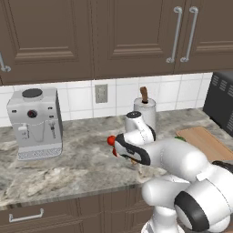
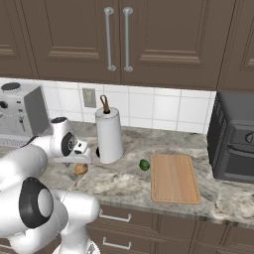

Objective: Place the avocado, onion, tomato, and bell pepper on the cutting board.

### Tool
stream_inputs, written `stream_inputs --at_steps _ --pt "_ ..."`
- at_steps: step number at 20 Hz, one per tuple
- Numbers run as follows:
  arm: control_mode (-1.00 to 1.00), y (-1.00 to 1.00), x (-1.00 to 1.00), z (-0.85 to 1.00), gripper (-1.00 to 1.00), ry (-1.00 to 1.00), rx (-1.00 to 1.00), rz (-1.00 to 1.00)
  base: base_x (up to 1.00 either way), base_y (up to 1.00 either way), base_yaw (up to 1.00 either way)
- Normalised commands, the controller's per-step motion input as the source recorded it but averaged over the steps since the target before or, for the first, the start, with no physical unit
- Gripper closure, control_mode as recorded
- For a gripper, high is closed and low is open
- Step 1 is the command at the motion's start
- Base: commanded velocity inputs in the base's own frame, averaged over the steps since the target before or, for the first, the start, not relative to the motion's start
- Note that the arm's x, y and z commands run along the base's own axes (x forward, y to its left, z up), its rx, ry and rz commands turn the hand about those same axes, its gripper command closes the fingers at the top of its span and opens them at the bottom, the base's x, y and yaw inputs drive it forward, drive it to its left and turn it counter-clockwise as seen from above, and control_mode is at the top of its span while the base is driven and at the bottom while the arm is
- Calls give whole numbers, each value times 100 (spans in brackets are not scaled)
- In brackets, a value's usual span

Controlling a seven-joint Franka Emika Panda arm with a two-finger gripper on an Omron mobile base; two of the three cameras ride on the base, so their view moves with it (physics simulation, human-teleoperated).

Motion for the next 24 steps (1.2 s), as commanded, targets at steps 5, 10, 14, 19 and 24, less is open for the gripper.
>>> stream_inputs --at_steps 5,10,14,19,24 --pt "-100 0 5 -21 -100 0 0 -4 0 0 0" --pt "-100 -2 8 -9 -100 0 0 -6 0 0 0" --pt "-100 0 16 -3 -100 0 0 -5 0 0 0" --pt "-100 0 10 -13 -100 0 0 -4 0 0 0" --pt "-100 -11 0 -31 -100 0 0 -3 0 0 0"
